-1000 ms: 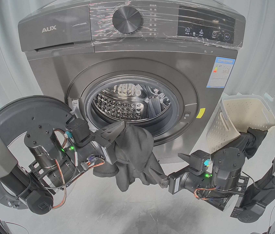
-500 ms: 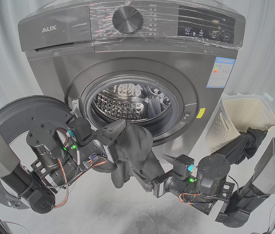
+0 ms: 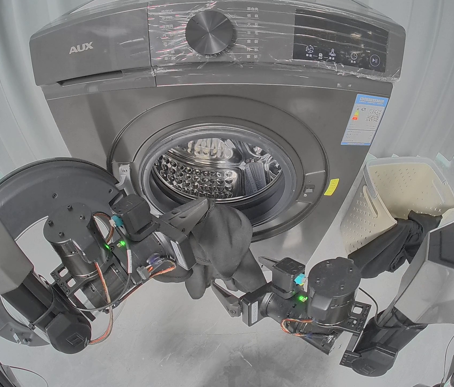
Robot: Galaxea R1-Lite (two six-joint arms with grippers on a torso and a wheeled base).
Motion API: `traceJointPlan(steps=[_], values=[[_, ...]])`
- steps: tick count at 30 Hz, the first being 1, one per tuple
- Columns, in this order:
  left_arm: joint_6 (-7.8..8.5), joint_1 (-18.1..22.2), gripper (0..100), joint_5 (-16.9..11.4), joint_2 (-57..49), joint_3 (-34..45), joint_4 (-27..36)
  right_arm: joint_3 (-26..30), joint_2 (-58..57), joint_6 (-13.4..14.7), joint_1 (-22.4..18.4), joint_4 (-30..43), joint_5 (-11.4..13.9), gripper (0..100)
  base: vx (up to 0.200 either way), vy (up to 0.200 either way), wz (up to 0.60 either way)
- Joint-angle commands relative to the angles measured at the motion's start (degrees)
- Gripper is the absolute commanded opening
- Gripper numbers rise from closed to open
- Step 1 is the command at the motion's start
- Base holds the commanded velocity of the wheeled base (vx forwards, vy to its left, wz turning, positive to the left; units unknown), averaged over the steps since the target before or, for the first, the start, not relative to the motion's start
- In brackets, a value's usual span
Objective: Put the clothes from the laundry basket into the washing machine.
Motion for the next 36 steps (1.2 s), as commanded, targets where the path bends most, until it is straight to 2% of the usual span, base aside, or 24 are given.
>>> traceJointPlan(steps=[1, 12, 13, 24, 29, 36], values=[[-0.02, 0.01, 0, 0.01, -0.18, 0.07, -0.04, -1.78, 2.58, 0.02, -0.04, -0.30, -0.13, 100, 0.000, 0.000, 0.00], [-0.11, -0.26, 0, -0.08, -0.36, 0.51, -0.04, -5.73, 3.72, 0.46, -1.18, -0.38, -0.83, 100, 0.000, 0.000, 0.00], [-0.11, -0.26, 0, -0.08, -0.18, 0.60, -0.04, -5.82, 3.63, 0.46, -1.27, -0.47, -0.83, 0, 0.000, 0.000, 0.00], [-0.11, -0.17, 0, -0.08, -0.09, 0.95, -0.04, -5.38, 1.08, 0.81, -1.27, -1.18, -1.36, 0, 0.000, 0.000, 0.00], [-0.11, 0.36, 0, -0.08, 0.08, 1.22, -0.04, -3.54, -1.73, 0.81, -1.27, -1.09, -1.45, 0, 0.000, 0.000, 0.00], [-0.11, 0.62, 0, -0.08, 0.52, 1.22, -0.04, -2.66, -6.57, 0.63, -3.91, -0.38, -1.27, 0, 0.000, 0.000, 0.00]])
